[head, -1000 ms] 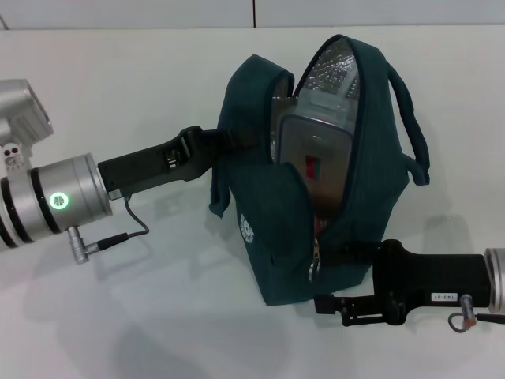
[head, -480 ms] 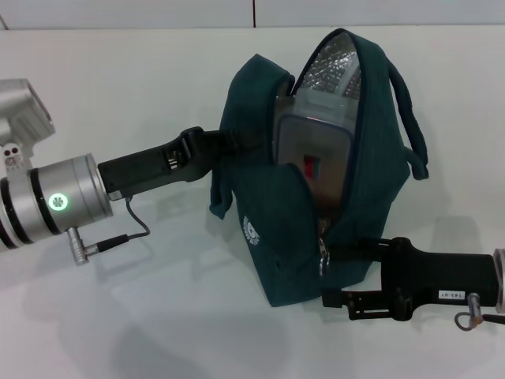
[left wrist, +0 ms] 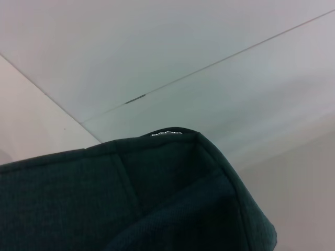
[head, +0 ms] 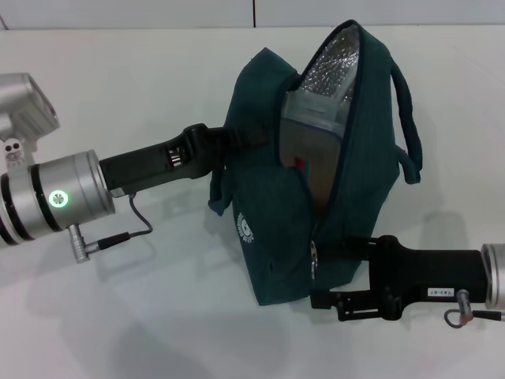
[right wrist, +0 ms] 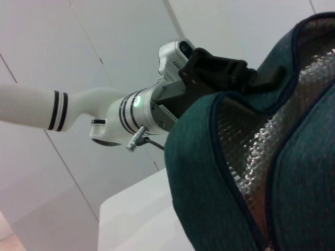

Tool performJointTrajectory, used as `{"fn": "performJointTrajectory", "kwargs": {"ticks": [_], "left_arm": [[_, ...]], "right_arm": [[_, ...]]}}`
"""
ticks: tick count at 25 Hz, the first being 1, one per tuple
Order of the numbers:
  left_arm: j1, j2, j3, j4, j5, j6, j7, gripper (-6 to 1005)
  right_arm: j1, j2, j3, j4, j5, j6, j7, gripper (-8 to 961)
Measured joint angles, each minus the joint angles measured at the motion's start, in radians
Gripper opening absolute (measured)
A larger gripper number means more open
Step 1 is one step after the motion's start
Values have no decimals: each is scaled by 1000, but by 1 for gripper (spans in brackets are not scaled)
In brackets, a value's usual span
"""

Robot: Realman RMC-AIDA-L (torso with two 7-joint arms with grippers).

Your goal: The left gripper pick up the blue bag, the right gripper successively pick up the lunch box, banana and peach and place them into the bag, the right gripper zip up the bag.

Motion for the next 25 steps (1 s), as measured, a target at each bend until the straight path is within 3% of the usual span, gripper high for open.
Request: {"fn": "performJointTrajectory", "kwargs": {"ticks": [15, 25], "left_arm": [[9, 0, 0, 1, 0, 1, 0, 34], [4, 0, 0, 1, 1, 3, 0, 34]], "right_arm": [[-56, -6, -6, -86, 6, -13, 65, 800], [-13, 0, -28, -39, 13, 13, 60, 789]]}}
